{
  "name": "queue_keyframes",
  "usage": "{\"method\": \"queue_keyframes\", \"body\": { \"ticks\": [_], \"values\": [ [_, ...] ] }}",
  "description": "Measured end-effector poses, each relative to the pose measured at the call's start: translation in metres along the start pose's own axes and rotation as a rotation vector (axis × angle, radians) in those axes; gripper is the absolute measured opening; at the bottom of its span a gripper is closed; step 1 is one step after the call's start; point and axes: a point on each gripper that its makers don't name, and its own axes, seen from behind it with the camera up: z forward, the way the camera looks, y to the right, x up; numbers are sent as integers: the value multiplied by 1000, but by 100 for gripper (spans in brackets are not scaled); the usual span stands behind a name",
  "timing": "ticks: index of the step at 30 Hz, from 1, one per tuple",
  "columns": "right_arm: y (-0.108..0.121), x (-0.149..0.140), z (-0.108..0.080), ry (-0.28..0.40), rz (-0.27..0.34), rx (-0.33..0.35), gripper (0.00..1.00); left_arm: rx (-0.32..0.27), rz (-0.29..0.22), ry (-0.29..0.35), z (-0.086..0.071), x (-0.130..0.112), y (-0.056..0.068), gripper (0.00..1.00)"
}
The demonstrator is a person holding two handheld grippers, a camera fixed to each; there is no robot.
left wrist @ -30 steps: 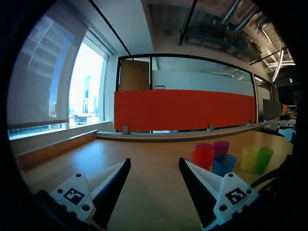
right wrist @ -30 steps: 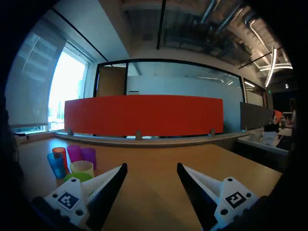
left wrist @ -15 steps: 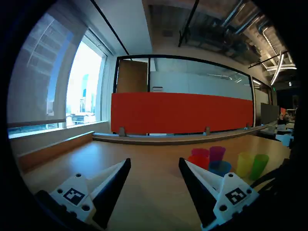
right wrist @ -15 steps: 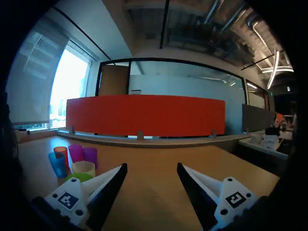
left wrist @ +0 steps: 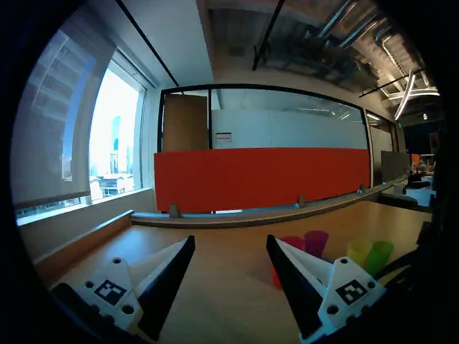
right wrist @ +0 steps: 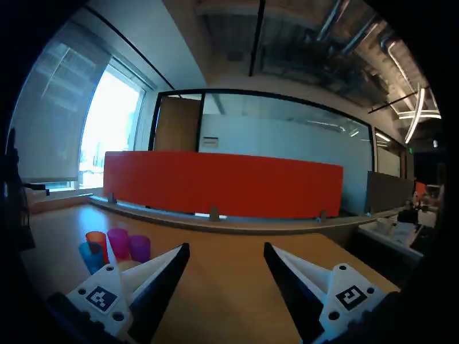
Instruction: Pour water
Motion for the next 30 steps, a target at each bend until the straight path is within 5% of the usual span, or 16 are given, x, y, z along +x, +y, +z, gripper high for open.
{"method": "queue_keyframes", "body": {
  "ticks": [15,30],
  "values": [
    [-14,63,22,-11,38,55,100,-28,39,3,26,67,-1,92],
    [-8,92,33,-34,19,52,100,-85,-29,5,40,122,4,92]
  ]
}}
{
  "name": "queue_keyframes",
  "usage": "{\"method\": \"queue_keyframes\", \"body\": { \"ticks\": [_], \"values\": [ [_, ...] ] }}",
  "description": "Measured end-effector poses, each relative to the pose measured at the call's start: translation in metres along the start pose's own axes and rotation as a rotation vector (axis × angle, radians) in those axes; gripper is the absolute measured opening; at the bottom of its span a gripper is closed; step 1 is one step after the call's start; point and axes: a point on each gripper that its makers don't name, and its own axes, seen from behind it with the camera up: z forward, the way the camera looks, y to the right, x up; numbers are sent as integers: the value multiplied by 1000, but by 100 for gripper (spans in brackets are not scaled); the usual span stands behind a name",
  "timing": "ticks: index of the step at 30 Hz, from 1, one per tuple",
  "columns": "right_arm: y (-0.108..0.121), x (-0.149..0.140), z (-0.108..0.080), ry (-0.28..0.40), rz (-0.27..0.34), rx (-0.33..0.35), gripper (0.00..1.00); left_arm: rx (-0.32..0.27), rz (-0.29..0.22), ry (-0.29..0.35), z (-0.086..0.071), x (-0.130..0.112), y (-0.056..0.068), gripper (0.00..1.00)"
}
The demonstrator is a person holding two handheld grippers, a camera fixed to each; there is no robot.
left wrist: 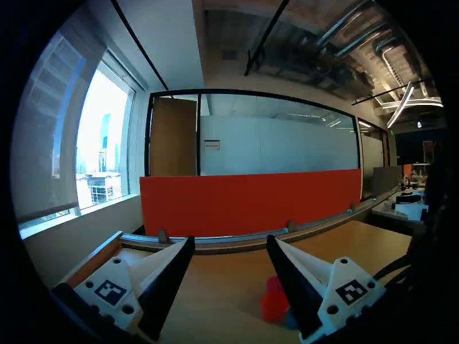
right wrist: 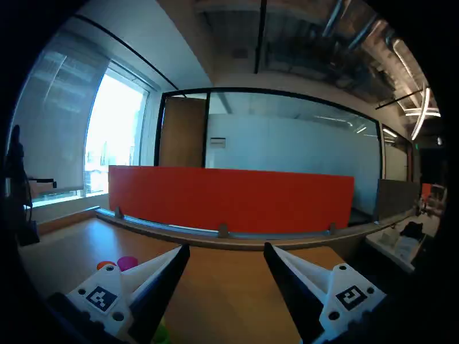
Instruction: Pour water
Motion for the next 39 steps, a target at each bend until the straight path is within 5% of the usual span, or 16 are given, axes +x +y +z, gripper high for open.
{"method": "queue_keyframes", "body": {
  "ticks": [12,27,39],
  "values": [
    [0,9,1,-16,-23,19,100,-59,-21,-21,3,8,10,92],
    [-21,2,4,-73,-161,164,100,-184,114,-87,6,-9,25,92],
    [-39,-10,-4,-146,-278,302,100,-288,119,-154,11,-24,42,92]
  ]
}}
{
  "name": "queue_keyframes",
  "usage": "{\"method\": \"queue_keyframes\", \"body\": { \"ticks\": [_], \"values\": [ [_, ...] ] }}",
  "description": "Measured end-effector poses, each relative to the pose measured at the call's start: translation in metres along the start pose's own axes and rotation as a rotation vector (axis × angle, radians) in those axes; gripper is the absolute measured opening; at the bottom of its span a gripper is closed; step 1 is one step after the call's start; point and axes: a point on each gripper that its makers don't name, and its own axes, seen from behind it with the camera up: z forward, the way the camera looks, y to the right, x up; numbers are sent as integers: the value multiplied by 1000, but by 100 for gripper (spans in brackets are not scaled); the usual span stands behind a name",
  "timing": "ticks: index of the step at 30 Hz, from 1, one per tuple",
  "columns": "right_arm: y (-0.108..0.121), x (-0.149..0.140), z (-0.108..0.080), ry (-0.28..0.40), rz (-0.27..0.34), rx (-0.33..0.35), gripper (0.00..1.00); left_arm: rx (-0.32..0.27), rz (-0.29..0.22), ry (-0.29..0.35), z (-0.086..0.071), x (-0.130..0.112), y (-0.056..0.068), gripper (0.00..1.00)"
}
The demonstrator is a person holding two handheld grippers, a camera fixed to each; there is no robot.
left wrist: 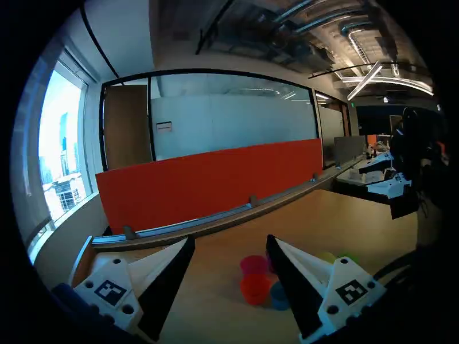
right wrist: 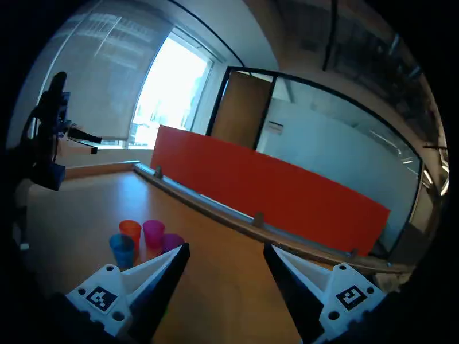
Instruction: Pour water
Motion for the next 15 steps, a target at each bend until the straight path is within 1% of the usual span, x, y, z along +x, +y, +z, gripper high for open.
{"method": "queue_keyframes", "body": {
  "ticks": [2,5,11,15],
  "values": [
    [-3,0,-1,-10,-10,26,100,-20,-3,-20,2,-4,2,92],
    [-2,1,-3,-26,-25,47,100,-44,1,-38,4,-8,5,92],
    [0,2,-5,-44,-62,63,100,-77,10,-57,9,-13,12,92],
    [-4,0,-3,-58,-81,80,100,-103,15,-64,11,-14,18,92]
  ]
}}
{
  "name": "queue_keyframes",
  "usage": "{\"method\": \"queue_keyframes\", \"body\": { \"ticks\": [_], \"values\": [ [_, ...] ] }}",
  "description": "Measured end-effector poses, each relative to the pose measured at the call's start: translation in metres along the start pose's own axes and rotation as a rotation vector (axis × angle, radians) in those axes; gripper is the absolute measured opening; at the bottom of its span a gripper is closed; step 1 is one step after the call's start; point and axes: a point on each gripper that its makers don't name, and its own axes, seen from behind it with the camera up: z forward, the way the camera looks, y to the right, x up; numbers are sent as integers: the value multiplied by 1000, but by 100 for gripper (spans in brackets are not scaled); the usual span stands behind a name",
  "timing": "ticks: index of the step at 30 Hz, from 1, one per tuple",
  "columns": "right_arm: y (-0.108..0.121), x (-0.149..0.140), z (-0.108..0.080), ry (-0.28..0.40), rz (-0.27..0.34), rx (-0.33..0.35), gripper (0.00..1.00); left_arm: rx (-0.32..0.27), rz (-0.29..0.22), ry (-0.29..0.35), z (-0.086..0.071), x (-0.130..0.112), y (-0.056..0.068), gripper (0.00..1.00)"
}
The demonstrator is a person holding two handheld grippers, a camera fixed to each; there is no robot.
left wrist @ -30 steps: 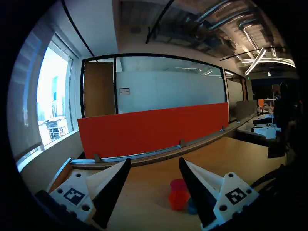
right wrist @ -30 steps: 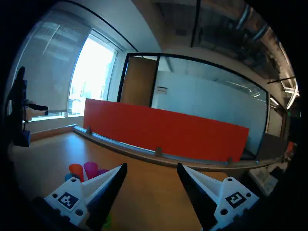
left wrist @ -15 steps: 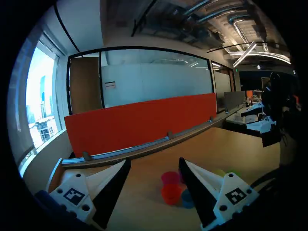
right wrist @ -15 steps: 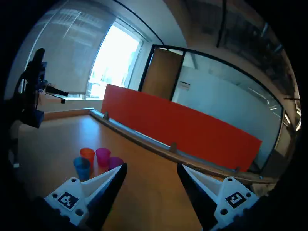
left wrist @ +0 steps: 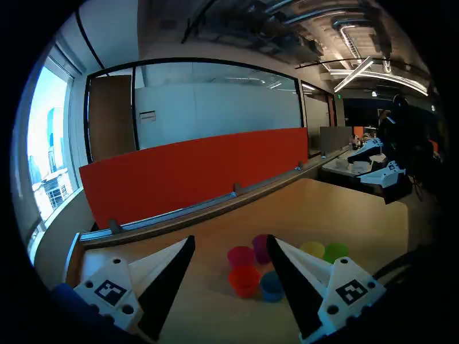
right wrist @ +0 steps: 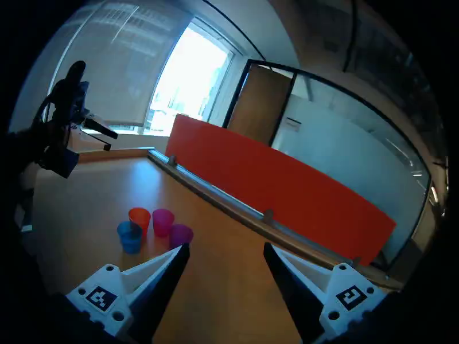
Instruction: Pour water
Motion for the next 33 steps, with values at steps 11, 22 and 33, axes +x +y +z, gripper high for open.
{"method": "queue_keyframes", "body": {
  "ticks": [11,22,33],
  "values": [
    [-8,-3,5,-45,-70,50,100,-63,45,-44,5,-5,13,92],
    [-11,-7,7,-89,-135,76,100,-111,71,-82,12,-14,22,92],
    [-28,-15,11,-149,17,147,100,-137,92,-92,18,-18,29,92]
  ]
}}
